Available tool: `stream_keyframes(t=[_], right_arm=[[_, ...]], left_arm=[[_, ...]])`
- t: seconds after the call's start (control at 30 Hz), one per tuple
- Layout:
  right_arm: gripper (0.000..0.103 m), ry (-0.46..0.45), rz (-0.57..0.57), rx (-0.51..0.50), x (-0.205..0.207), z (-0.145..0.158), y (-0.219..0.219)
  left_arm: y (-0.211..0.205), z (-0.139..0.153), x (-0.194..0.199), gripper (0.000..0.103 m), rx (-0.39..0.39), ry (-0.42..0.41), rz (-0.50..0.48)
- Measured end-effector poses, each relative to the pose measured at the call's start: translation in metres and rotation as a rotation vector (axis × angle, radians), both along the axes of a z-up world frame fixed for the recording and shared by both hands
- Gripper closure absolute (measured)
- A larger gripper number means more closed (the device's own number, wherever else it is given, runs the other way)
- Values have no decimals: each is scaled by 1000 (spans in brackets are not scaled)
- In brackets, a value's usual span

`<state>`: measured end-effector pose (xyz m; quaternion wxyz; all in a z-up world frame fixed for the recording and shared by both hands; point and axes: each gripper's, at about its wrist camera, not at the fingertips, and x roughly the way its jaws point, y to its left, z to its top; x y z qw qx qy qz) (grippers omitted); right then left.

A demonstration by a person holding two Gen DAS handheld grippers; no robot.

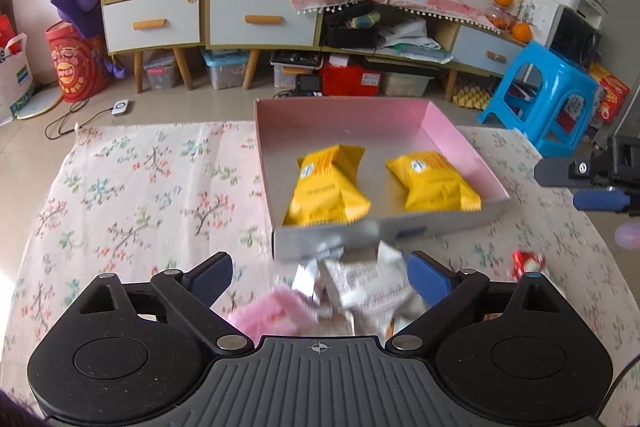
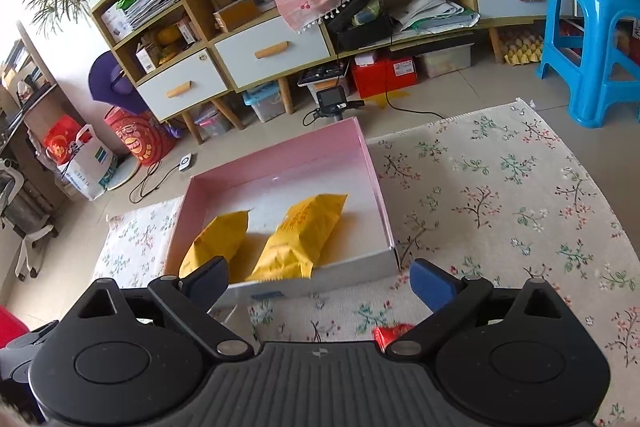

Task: Organize snacks
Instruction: 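Move both tools back toward the remaining snacks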

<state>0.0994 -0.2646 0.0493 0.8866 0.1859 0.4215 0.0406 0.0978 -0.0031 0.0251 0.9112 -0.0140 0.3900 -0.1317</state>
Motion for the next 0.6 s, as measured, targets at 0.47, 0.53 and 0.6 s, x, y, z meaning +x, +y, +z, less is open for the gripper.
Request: stream_keyframes(t=[0.47, 0.53, 0.6], right_arm=[[12, -16, 30, -13, -51, -14, -11], [12, -19, 18, -9, -57, -16, -16], [11, -21, -5, -9, -63, -18, -21]], left_arm=[[31, -13, -48, 6, -34, 12, 13], [37, -15, -53, 6, -43, 14, 24], [43, -17, -56, 6, -48, 19, 30]])
